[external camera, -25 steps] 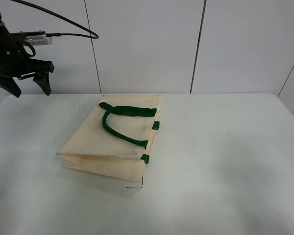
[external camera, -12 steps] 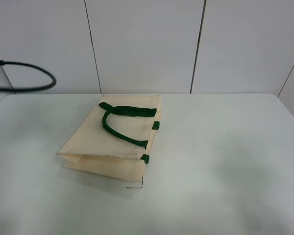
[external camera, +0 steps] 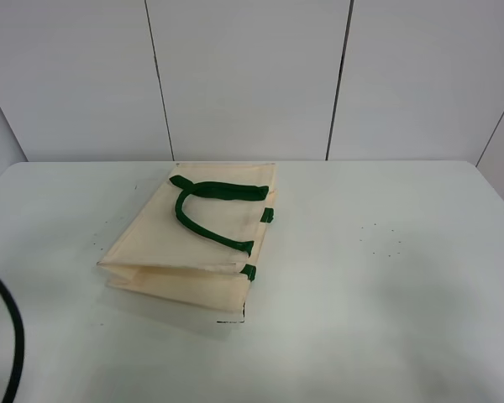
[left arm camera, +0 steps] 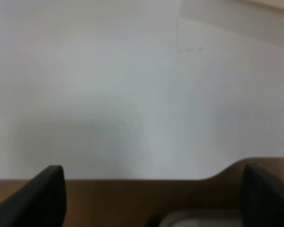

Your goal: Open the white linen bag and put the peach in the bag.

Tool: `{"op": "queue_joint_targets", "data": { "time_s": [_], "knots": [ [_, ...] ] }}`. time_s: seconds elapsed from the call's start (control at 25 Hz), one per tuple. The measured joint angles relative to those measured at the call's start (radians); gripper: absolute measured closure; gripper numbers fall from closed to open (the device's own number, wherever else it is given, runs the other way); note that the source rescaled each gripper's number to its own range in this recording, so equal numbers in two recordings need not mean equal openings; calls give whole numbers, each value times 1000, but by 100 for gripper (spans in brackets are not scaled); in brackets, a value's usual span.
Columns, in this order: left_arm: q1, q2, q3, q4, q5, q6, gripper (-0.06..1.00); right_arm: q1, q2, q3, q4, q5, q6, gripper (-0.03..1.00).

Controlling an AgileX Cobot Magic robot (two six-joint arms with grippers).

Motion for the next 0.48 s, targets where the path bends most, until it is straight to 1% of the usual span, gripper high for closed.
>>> {"op": "queue_joint_targets", "data": {
  "time_s": [0.12,0.48],
  "knots": [
    [0,-110,7,0,-17,0,-6,0,0,0,0,0,0,-3],
    [0,-356,10,0,-17,2,-6,0,0,0,0,0,0,-3]
  ]
}}
